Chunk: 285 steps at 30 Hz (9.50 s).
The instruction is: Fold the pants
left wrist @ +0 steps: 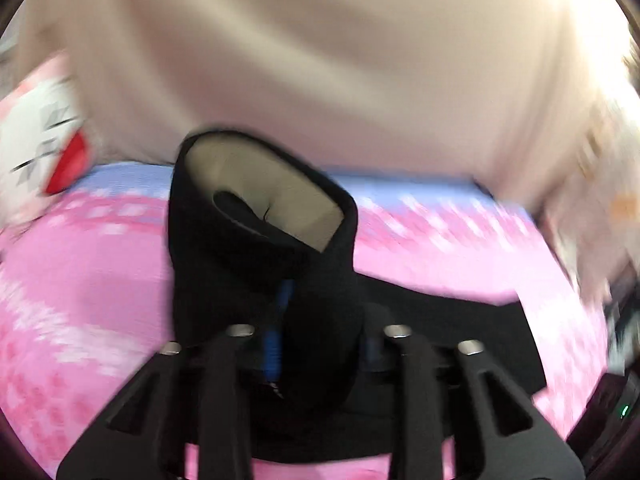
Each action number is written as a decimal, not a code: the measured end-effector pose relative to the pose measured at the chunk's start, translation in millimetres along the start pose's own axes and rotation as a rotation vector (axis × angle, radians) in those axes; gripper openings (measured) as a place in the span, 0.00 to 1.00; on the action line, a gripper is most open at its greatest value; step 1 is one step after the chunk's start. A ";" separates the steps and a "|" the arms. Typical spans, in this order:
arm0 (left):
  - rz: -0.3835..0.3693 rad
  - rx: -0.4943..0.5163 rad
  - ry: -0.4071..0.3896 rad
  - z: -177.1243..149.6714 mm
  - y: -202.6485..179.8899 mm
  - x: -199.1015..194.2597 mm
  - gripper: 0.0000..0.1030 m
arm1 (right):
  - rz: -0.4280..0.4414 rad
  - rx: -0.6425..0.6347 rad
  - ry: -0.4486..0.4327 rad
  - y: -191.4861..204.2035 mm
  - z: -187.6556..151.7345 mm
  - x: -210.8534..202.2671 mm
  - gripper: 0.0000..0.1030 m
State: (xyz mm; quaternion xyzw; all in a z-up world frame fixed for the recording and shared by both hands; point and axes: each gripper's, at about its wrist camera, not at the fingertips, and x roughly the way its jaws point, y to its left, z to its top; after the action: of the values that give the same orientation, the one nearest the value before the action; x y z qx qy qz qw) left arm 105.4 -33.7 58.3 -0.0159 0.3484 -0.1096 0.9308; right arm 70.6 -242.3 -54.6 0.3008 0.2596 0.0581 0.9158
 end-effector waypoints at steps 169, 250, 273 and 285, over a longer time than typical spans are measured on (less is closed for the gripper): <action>0.243 0.069 0.138 -49.5 27.5 29.4 0.95 | -0.280 -0.096 0.263 -18.0 103.1 72.1 0.04; 0.156 -0.100 -0.016 -67.6 89.3 -55.9 0.95 | -0.234 -0.236 0.306 55.9 47.8 69.6 0.09; 0.235 -0.067 0.124 -105.0 93.8 -8.9 0.96 | -0.266 -0.138 0.279 32.2 26.4 41.2 0.01; 0.336 -0.189 0.082 -99.1 148.9 -39.5 0.95 | -0.040 -0.472 0.484 197.4 -7.7 148.9 0.16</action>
State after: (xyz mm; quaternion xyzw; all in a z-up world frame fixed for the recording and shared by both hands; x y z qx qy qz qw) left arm 40.6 124.7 -6.9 -0.0404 0.3927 0.0797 0.9153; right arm 204.4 -38.9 -10.7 0.0528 0.4548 0.1685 0.8729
